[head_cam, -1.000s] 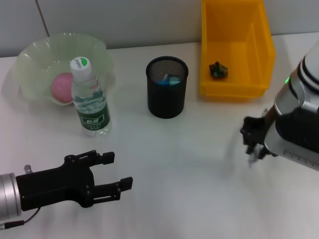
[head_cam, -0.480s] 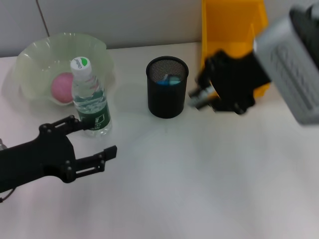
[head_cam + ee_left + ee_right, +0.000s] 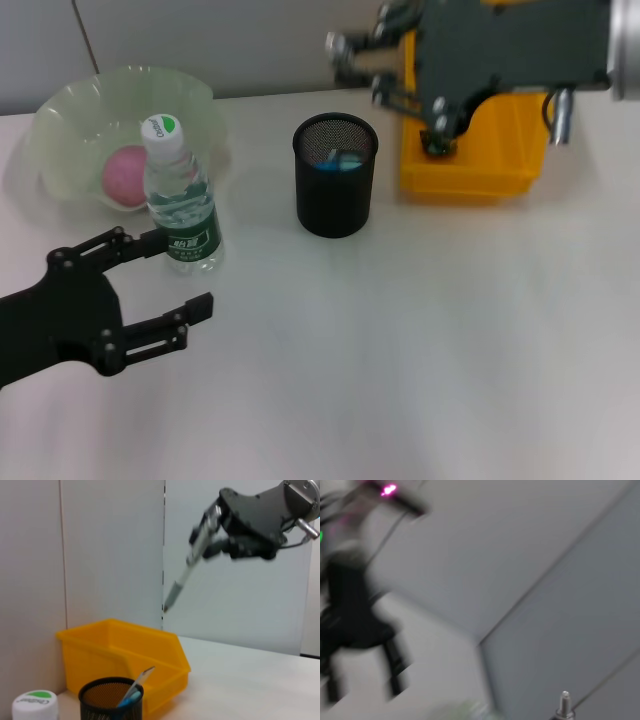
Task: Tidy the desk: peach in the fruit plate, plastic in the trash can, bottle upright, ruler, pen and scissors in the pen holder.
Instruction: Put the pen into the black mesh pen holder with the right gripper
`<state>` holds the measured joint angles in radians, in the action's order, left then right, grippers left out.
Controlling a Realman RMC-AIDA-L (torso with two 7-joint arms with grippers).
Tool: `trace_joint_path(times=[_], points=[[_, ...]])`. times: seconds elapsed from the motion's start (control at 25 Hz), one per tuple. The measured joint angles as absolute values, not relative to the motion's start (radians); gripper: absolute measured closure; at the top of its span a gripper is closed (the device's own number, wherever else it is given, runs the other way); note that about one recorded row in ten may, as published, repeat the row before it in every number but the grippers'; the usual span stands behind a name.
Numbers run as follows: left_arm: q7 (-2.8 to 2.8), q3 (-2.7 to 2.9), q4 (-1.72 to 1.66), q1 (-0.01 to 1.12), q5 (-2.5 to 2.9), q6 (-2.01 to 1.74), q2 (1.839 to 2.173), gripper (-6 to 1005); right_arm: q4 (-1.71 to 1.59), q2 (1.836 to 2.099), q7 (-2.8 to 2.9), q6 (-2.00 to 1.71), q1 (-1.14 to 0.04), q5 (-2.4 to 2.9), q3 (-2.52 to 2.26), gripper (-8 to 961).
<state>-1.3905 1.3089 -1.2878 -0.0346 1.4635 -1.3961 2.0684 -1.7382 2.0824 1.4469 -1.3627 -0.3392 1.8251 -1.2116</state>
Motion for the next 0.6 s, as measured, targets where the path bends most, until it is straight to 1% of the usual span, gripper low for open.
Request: trace_joint_path(times=[0.08,0.16,0.32,0.48,0.6], points=[[-1.368,1.301,-1.287,-0.053,1.443,-1.404,2.068,175,-1.695,2.083,1.426,-1.254,-0.281,1.691,-1.215,777],[-1.355,1.296,-1.283,-0.062,1.425,-1.409,2.066,175,-1.648,2.084,1.396,-1.192,-0.257,1.601,-1.216,777],[-1.333,1.282,-1.271,-0.068,1.408,-1.430,2.067,175,-1.549,2.084,1.349,-1.149,-0.235,1.446,-1.203,776],[-1.295,1.273,-1.242,-0.067,1.384,-1.443,2.067,175,-1.384,2.083,1.247,-1.155,-0.216,1.245,-1.195,776],[-1.263,1.274,-1.215,-0.066,1.370,-1.446,2.068,175,-1.328,2.084,1.220,-1.156,-0.213,1.212,-1.202,776]])
